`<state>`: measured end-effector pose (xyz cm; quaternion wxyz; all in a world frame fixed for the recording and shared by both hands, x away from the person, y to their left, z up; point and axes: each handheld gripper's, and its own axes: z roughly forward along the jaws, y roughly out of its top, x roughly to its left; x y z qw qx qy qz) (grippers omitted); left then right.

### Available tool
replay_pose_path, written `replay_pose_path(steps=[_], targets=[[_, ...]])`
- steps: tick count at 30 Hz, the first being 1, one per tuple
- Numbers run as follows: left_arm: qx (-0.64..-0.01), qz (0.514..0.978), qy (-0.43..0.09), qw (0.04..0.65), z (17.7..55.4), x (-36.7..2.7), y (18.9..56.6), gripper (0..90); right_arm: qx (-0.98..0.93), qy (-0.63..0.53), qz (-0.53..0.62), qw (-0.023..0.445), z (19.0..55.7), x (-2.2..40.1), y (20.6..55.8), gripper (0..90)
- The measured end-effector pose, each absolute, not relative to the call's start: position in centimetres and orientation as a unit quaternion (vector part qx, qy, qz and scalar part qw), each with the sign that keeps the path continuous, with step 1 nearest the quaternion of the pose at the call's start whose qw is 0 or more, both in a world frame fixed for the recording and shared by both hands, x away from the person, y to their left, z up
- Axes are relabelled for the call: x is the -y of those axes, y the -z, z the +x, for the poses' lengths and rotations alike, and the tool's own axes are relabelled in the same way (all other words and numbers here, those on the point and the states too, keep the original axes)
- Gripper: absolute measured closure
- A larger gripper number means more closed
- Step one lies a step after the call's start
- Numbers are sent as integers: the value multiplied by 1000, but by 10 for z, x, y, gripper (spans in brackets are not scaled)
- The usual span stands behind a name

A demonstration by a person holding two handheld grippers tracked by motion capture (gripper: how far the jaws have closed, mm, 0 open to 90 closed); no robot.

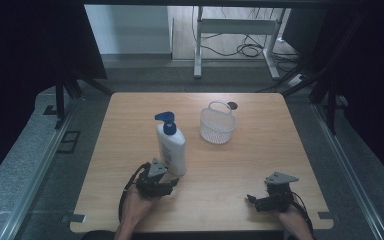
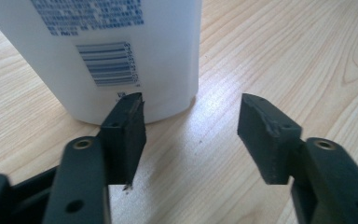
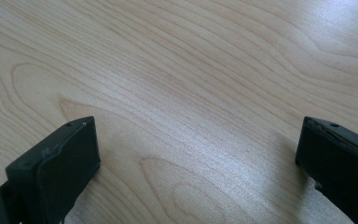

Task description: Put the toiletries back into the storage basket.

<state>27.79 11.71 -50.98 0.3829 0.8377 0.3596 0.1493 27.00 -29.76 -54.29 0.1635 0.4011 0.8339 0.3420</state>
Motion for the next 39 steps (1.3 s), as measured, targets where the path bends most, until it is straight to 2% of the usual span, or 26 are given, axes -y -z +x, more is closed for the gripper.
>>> replay_pose_path(steps=[8, 16, 28, 39], targets=[[-369, 833, -154, 382, 270, -119, 511, 244, -836, -342, 398, 160, 270, 298, 542, 0], [-379, 831, -157, 376, 258, -122, 514, 147, -838, -340, 394, 164, 269, 297, 540, 28], [-385, 841, -162, 344, 245, -123, 524, 131, -838, -349, 385, 167, 266, 294, 534, 28], [-399, 845, -146, 324, 243, -123, 538, 121, -843, -354, 365, 174, 263, 288, 525, 19]])
